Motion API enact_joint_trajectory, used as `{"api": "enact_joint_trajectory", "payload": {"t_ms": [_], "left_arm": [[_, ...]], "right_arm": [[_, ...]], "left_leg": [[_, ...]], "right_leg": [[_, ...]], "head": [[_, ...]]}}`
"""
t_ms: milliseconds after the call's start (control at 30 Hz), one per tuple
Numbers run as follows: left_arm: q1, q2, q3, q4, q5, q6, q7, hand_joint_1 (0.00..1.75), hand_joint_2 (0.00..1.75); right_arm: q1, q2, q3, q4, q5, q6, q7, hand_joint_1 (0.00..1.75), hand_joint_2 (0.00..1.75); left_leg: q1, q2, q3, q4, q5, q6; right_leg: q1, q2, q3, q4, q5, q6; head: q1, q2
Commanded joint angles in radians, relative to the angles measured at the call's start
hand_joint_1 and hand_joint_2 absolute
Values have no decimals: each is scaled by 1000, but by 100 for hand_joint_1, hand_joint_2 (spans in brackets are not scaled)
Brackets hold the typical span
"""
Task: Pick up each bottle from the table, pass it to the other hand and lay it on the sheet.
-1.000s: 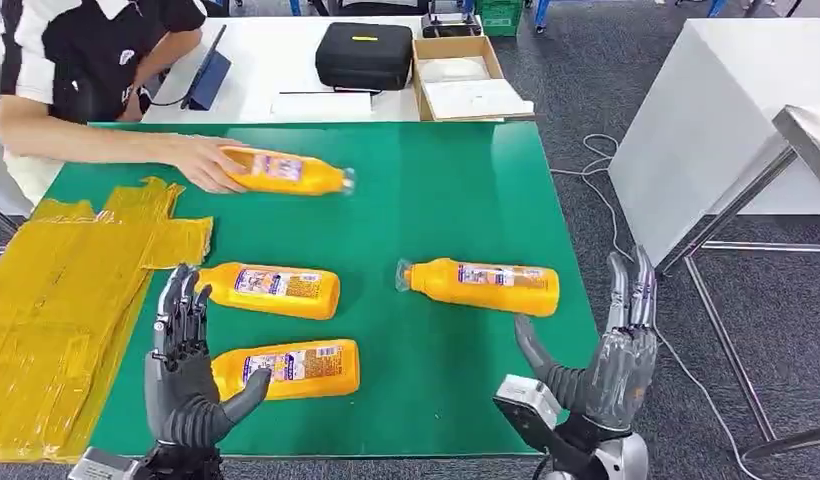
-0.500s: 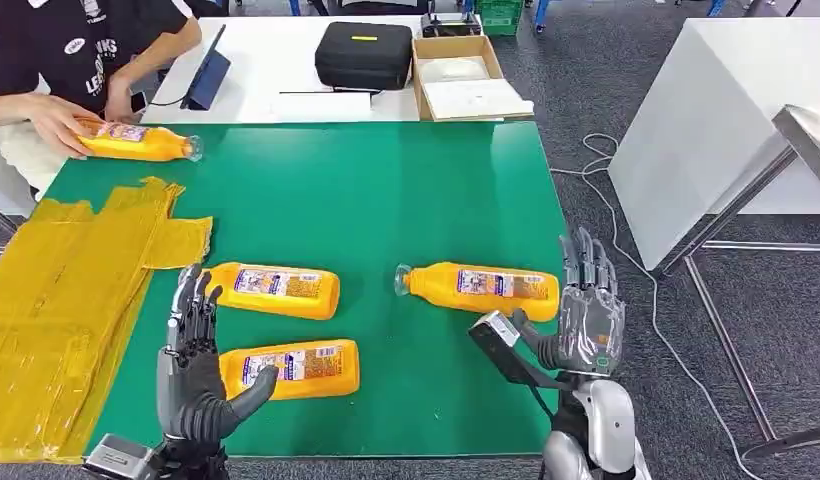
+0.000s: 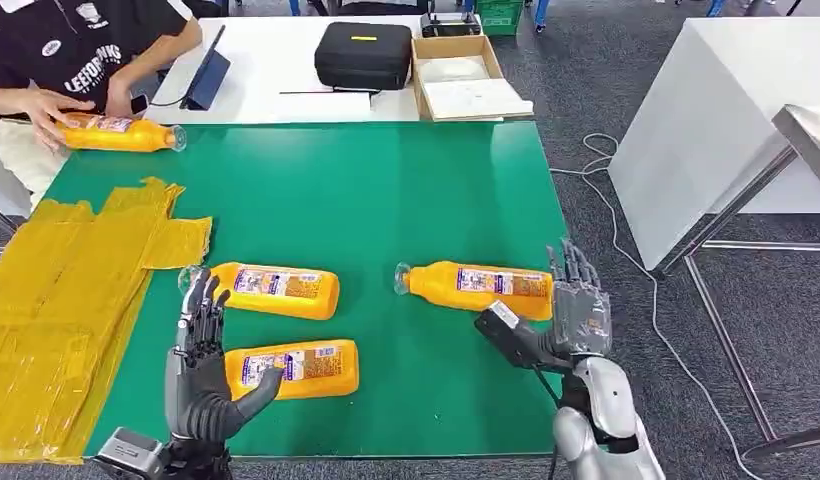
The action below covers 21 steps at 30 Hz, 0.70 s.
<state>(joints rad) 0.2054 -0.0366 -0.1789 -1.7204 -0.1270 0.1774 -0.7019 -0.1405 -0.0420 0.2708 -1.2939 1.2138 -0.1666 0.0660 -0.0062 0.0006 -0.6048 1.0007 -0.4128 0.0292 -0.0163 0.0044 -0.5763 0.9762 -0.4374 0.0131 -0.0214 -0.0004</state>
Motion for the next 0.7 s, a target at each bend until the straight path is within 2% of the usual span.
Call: {"api": "enact_joint_trajectory", "payload": {"t_ms": [33,133,200,333,467,567,700], "left_arm": [[-47,5,-10,110,12,-9,4,0,175],[-73,7,-22,144,21,-24,4,0,175],[-83,4,-25,157,22,-28,4,0,175],[-115,-6,-24,193,25,-33,4,0,175],[-118,-8,-21,197,24,-34,4,0,175],[-111,-6,-20,194,23,-33,4,0,175],[-101,-10,-12,195,18,-16,4,0,175]], "right_arm": [[-183,-30,24,414,-51,81,-89,0,175],[-254,-10,32,563,-67,86,-114,0,175],[-277,-3,33,601,-65,79,-111,0,175],[-359,37,47,755,-49,-13,-105,0,175],[-374,44,70,785,-15,-47,-82,0,175],[-374,48,115,793,55,-117,-21,0,175],[-373,68,160,760,184,-275,126,0,175]], "left_leg": [[0,1,4,-2,1,-2],[0,2,4,-2,1,-2],[0,2,4,-2,1,-2],[0,1,2,-1,1,-1],[0,1,3,-1,1,-2],[0,0,2,-1,1,-1],[0,1,2,0,1,-1]], "right_leg": [[0,1,4,-3,1,-1],[0,1,4,-3,2,-1],[0,1,4,-3,2,-1],[0,1,2,-1,1,-1],[0,1,3,-1,1,-1],[0,0,2,-1,1,-1],[0,0,2,-1,1,0]], "head": [[-1,0],[0,0],[0,0],[0,0],[-1,0],[0,0],[-1,0]]}}
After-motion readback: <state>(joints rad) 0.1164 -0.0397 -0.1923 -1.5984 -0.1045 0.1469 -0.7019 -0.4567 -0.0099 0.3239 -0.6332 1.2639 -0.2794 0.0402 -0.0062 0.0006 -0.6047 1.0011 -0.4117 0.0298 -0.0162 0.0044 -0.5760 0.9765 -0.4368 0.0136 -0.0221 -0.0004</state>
